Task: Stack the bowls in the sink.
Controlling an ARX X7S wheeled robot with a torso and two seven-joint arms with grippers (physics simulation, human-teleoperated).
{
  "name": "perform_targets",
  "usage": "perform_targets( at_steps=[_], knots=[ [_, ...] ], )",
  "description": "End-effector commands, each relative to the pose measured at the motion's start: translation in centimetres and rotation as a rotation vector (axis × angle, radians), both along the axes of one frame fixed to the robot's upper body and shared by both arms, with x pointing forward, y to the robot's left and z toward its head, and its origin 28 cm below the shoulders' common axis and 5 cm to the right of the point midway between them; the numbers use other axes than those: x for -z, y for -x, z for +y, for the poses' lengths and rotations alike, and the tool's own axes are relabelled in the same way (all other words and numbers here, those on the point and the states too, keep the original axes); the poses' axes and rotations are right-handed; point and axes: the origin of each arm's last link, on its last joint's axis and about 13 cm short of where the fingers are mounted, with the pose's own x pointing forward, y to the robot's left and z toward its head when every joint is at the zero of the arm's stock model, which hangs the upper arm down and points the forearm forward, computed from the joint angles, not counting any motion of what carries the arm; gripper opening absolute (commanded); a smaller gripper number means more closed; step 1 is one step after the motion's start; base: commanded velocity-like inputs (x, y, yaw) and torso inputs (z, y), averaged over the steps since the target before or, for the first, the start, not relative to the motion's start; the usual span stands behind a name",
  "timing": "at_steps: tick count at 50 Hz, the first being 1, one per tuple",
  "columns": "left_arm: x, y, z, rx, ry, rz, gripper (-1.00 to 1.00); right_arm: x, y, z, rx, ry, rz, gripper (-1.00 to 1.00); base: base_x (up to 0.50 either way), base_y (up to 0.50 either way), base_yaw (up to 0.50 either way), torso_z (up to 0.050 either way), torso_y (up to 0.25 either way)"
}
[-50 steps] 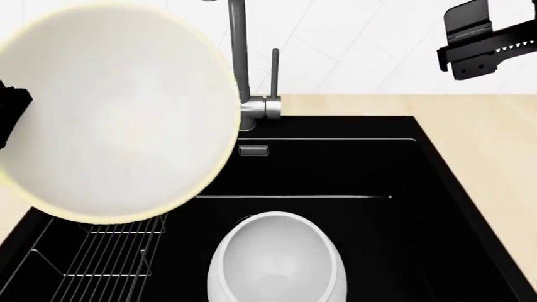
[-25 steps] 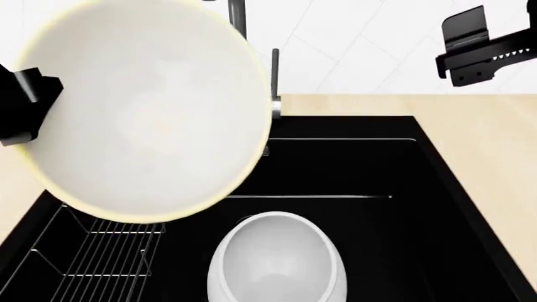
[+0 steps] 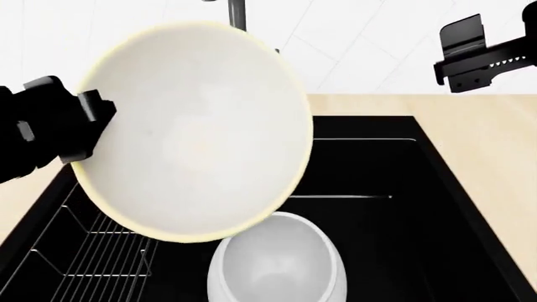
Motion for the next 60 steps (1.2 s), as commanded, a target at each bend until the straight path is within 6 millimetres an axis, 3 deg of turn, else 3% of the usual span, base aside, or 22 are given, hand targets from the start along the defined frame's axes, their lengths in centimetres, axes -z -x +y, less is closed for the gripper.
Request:
perform_targets(
  at_steps=[1, 21, 41, 60],
  knots=[
    [0.5, -0.3, -0.6, 0.013, 0.062, 0.038, -1.0, 0.2, 0.0, -0.1, 0.005, -0.001, 0.003, 1.0, 0.0, 0.0, 0.0, 0.0, 0.0],
    [1.3, -1.4, -1.5, 0.087, 0.062, 0.098, -1.0, 0.6, -0.3, -0.3, 0.01, 0.001, 0.014, 1.0, 0.0, 0.0, 0.0, 0.0, 0.0],
    [2.1, -2.1, -3.7, 0.197, 0.151, 0.174, -1.0, 1.2, -0.5, -0.4, 0.019, 0.005, 0.029, 1.0, 0.0, 0.0, 0.0, 0.0, 0.0],
    [4.5, -3.7, -4.8, 0.192, 0.122, 0.25, -1.0, 1.6, -0.7, -0.7, 0.023, 0.0, 0.035, 1.0, 0.0, 0.0, 0.0, 0.0, 0.0]
  ],
)
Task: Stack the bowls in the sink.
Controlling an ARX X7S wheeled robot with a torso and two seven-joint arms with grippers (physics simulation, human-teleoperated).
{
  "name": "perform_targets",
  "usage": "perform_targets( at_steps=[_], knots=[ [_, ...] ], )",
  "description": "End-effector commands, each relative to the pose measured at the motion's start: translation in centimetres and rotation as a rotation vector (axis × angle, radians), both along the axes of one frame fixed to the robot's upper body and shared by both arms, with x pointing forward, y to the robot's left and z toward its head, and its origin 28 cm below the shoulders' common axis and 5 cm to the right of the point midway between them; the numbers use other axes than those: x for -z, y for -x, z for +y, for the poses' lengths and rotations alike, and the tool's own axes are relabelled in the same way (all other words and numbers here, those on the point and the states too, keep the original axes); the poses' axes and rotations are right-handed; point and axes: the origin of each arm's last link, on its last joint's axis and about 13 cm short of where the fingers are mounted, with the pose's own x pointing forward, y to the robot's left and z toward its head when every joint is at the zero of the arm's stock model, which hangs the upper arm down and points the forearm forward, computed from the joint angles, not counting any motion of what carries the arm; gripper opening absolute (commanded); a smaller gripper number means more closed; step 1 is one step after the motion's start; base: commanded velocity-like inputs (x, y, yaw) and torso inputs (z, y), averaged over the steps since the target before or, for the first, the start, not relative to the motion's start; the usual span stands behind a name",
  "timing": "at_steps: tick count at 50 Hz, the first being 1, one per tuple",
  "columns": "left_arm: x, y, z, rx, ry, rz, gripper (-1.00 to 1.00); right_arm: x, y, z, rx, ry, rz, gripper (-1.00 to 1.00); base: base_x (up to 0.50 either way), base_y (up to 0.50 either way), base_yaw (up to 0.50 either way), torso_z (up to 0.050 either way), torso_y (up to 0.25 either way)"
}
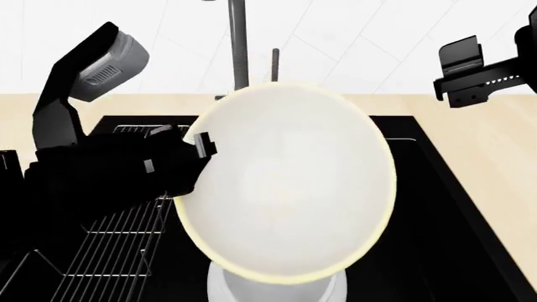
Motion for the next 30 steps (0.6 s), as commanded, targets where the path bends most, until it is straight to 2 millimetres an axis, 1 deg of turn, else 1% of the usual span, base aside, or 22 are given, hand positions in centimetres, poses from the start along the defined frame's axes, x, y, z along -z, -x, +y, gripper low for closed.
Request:
perform_targets(
  at_steps=[1, 14, 30],
  knots=[
    [1.1, -0.9, -0.5, -0.002, -0.007, 0.035, -1.0, 0.2, -0.1, -0.1, 0.002, -0.002, 0.004, 1.0, 0.0, 0.0, 0.0, 0.0, 0.0],
    [2.5, -1.2, -0.5, -0.009, -0.024, 0.063, -1.0, 0.5, 0.0, -0.2, 0.003, -0.005, 0.008, 1.0, 0.0, 0.0, 0.0, 0.001, 0.001],
    [4.0, -0.9, -0.3, 0.002, -0.05, 0.099, -1.0, 0.6, 0.2, -0.2, 0.005, -0.006, 0.01, 1.0, 0.0, 0.0, 0.0, 0.0, 0.0]
  ],
)
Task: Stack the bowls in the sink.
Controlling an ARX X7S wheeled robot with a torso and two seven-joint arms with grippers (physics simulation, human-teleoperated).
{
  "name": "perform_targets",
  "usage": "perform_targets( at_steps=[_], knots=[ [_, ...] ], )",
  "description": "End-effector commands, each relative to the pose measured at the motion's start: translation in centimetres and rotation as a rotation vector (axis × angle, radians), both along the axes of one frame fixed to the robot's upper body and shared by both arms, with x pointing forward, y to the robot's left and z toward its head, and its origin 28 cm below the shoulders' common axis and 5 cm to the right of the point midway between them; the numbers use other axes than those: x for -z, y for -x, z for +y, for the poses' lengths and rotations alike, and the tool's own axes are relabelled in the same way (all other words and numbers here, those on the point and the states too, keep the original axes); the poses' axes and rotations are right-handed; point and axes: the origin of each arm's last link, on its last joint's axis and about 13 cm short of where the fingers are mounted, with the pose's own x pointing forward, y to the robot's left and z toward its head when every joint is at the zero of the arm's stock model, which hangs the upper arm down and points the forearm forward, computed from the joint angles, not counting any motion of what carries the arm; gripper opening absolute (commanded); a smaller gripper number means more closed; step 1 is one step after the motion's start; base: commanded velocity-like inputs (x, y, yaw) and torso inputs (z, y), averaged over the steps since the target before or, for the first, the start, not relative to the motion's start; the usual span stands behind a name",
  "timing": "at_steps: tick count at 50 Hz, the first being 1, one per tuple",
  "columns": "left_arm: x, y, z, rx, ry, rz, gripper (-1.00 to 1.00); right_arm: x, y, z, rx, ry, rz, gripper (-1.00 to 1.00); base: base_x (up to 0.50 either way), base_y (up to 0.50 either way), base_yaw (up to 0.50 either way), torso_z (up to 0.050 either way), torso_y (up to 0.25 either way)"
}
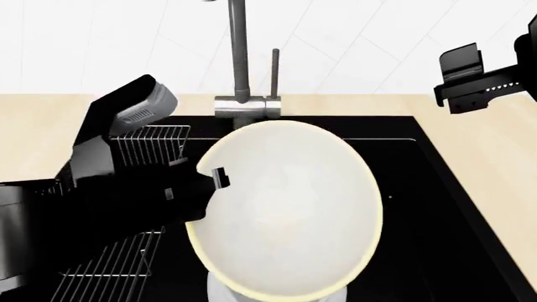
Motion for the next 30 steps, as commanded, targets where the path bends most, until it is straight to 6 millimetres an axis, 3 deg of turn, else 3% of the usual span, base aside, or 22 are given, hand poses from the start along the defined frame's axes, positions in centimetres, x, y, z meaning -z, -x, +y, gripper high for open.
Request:
perform_targets(
  at_steps=[1, 30],
  knots=[
    [0.9, 0.1, 0.2, -0.001, -0.003, 0.02, -1.0, 0.1, 0.1, -0.1, 0.002, -0.001, 0.003, 1.0, 0.0, 0.0, 0.0, 0.0, 0.0],
    [2.3, 0.2, 0.2, 0.016, -0.052, 0.062, -1.0, 0.4, -0.1, -0.1, 0.005, 0.0, 0.01, 1.0, 0.0, 0.0, 0.0, 0.0, 0.0]
  ],
)
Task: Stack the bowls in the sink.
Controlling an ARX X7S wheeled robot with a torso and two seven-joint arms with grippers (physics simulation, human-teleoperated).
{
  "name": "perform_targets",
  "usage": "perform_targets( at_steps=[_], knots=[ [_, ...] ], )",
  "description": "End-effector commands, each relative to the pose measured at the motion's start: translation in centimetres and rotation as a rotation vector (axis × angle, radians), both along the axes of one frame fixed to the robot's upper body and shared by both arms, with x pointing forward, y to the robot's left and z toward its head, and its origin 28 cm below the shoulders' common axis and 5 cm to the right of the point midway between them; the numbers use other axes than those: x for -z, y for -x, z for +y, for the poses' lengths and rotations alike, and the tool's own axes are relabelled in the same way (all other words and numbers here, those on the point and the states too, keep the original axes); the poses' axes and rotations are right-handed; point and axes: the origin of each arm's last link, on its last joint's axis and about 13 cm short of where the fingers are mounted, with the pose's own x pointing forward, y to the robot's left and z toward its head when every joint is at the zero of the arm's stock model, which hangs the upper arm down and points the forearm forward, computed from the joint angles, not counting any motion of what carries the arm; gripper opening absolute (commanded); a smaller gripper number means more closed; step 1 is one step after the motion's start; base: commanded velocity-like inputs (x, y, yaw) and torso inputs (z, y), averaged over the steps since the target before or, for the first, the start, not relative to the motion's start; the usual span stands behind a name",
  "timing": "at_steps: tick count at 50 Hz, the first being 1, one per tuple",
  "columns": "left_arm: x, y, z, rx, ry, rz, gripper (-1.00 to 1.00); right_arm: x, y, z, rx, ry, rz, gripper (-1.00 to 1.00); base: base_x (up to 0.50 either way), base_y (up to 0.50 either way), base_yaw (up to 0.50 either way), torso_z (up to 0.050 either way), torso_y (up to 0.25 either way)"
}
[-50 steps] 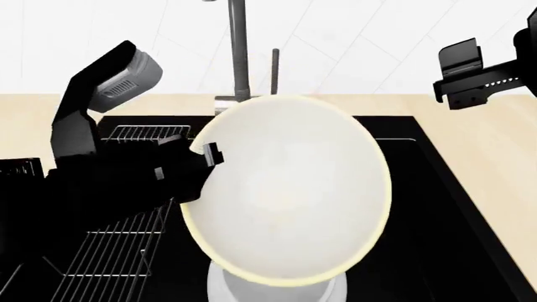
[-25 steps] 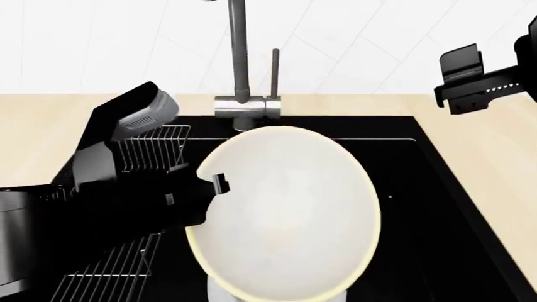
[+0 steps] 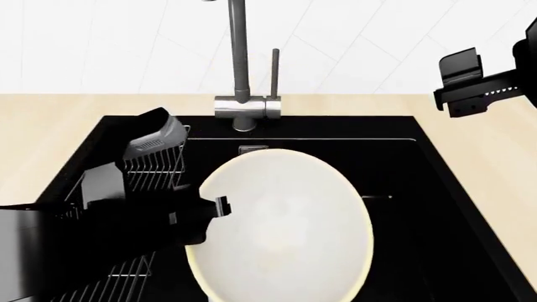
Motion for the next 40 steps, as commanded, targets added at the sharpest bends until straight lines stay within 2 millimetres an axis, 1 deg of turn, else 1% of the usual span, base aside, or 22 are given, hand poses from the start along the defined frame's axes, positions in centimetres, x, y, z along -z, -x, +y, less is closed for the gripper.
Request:
perform_targets(
  at_steps=[1, 13, 40],
  knots=[
    [0.2, -0.09, 0.0, 0.0, -0.009, 0.003, -1.0, 0.07, -0.01, -0.03, 0.001, 0.0, 0.002, 1.0, 0.0, 0.0, 0.0, 0.0, 0.0],
    [0.58, -0.34, -0.05, 0.002, -0.029, 0.007, -1.0, 0.12, -0.04, -0.14, 0.004, 0.001, 0.005, 1.0, 0.0, 0.0, 0.0, 0.0, 0.0],
    [1.2, -0.21, -0.35, 0.029, -0.08, 0.01, -1.0, 0.3, 0.07, -0.19, 0.007, 0.0, 0.009, 1.0, 0.0, 0.0, 0.0, 0.0, 0.0]
  ],
)
